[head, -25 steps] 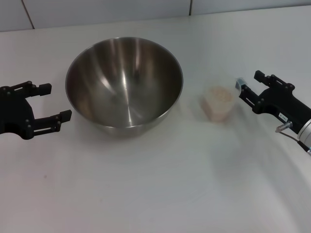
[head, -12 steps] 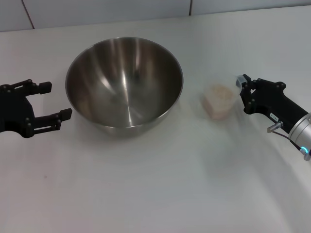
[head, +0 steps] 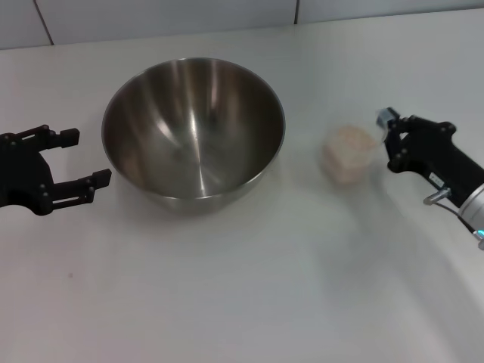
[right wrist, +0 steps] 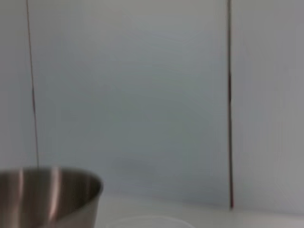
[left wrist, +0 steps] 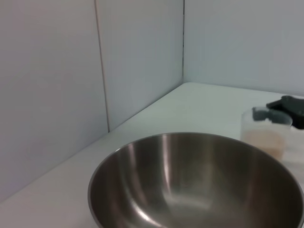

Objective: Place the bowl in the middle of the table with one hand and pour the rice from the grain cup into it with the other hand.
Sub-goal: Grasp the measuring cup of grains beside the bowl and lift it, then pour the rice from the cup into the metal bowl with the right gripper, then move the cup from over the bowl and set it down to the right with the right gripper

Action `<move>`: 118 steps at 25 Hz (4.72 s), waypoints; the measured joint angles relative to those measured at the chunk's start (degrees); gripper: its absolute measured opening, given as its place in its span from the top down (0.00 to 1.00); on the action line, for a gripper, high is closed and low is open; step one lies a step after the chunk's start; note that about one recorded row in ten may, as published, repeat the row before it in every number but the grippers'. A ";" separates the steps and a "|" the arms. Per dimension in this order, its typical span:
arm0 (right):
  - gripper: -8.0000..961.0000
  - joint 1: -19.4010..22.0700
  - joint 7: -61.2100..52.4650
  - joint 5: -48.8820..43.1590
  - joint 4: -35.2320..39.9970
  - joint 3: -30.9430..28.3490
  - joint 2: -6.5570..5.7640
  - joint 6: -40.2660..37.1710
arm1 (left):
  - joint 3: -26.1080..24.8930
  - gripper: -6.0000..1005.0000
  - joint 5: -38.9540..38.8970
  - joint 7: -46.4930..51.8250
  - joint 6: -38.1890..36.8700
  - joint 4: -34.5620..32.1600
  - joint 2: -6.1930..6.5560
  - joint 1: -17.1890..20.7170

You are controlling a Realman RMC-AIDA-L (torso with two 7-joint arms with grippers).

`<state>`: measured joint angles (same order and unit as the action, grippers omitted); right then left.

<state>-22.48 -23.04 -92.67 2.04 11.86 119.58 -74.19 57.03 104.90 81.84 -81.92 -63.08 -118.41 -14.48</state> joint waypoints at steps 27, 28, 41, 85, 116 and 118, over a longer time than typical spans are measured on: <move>0.98 -20.57 100.58 13.36 -23.23 -1.13 0.34 0.30 | -0.26 0.20 1.41 -2.22 1.91 0.34 0.54 -2.50; 0.98 -20.69 104.66 12.86 -23.78 -1.36 0.34 0.56 | -0.26 0.20 1.45 -2.19 1.92 0.34 0.57 -2.54; 0.98 -20.61 138.41 2.57 -28.12 -8.40 0.30 7.51 | -0.26 0.20 3.11 -1.92 2.15 0.33 0.44 -3.05; 0.98 -1.97 35.45 -5.63 -25.02 -35.71 0.16 2.18 | 0.08 0.20 3.11 -1.95 2.12 0.75 0.28 -3.61; 0.77 -3.12 29.98 -9.08 -22.44 -32.16 0.08 20.18 | 0.28 0.20 3.11 -1.52 2.08 1.02 0.10 -5.14; 0.69 -1.29 29.98 -9.17 -23.81 -32.14 -0.03 19.38 | 0.27 0.20 3.11 -1.51 2.12 1.12 0.11 -5.49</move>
<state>-23.77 6.94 -101.84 -21.77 -20.28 119.55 -54.81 57.30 108.01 80.33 -79.80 -61.96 -118.30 -19.96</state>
